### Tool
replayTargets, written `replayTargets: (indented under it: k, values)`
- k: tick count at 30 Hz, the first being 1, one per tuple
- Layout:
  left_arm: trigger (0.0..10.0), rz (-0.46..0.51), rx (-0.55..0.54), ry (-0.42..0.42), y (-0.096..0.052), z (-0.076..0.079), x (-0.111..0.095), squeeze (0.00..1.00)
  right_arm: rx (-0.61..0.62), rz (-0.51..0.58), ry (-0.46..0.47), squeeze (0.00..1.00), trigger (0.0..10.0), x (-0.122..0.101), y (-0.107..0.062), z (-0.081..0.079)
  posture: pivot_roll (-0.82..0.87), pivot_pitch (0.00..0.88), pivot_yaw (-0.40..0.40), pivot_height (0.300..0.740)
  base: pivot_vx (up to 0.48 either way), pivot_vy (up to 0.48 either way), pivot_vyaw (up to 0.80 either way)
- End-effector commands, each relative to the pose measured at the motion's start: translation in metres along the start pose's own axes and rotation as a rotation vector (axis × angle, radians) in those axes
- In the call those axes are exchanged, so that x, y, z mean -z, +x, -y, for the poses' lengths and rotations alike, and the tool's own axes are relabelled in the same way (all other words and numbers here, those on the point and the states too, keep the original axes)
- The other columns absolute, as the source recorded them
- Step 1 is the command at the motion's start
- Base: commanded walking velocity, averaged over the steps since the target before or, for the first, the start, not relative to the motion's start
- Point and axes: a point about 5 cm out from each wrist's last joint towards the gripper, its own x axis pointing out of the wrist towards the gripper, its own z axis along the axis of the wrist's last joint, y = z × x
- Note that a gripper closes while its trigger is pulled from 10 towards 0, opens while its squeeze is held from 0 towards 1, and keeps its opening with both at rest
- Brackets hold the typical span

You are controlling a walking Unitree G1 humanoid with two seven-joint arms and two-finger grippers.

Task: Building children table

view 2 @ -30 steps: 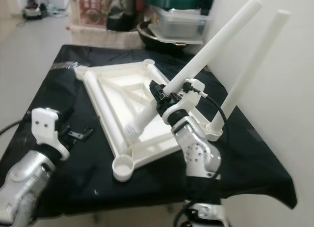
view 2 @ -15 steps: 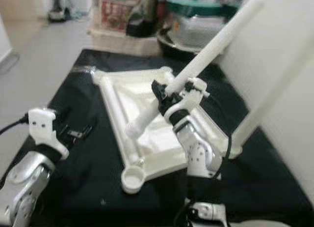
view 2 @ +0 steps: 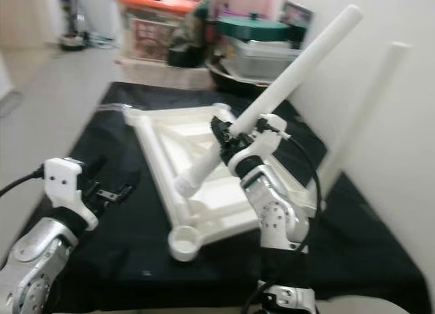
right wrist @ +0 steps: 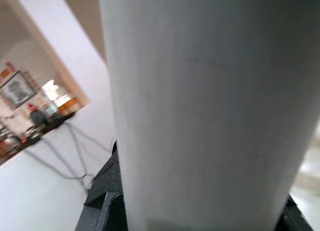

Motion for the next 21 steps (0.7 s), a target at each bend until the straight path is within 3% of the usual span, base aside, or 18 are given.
replayTargets:
  k: [1,11,12,17,18,21]
  values:
    - [10.0,-0.005,0.002,-0.004,-0.001,0.001,0.001,0.0,-0.027,0.005,-0.026,0.0,0.0,-0.002,0.0,-0.004,0.11,0.0,-0.143,0.74,0.0,0.0,0.0]
    - [10.0,-0.009,0.008,-0.004,-0.001,0.002,0.002,0.0,-0.047,-0.004,-0.088,0.0,0.0,-0.004,0.0,-0.004,0.11,0.0,-0.146,0.74,0.0,0.0,0.0]
    - [10.0,-0.016,0.018,0.002,-0.002,0.004,0.003,0.0,-0.073,-0.007,-0.152,0.0,0.0,-0.008,0.0,-0.004,0.11,0.0,-0.146,0.74,0.0,0.0,0.0]
    - [10.0,-0.029,0.027,0.0,-0.004,0.005,0.006,0.0,-0.17,-0.036,-0.266,0.0,0.0,-0.016,-0.003,-0.007,0.1,0.0,-0.145,0.74,0.0,0.0,0.0]
    - [10.0,-0.036,0.028,0.001,-0.005,0.005,0.008,0.0,-0.257,-0.071,-0.351,0.0,0.0,-0.019,-0.006,-0.01,0.1,0.0,-0.145,0.74,0.0,0.0,0.0]
    - [10.0,-0.04,0.025,0.003,-0.005,0.004,0.009,0.0,-0.352,-0.115,-0.415,0.0,0.0,-0.019,-0.011,-0.015,0.1,0.0,-0.145,0.74,0.0,0.0,0.0]
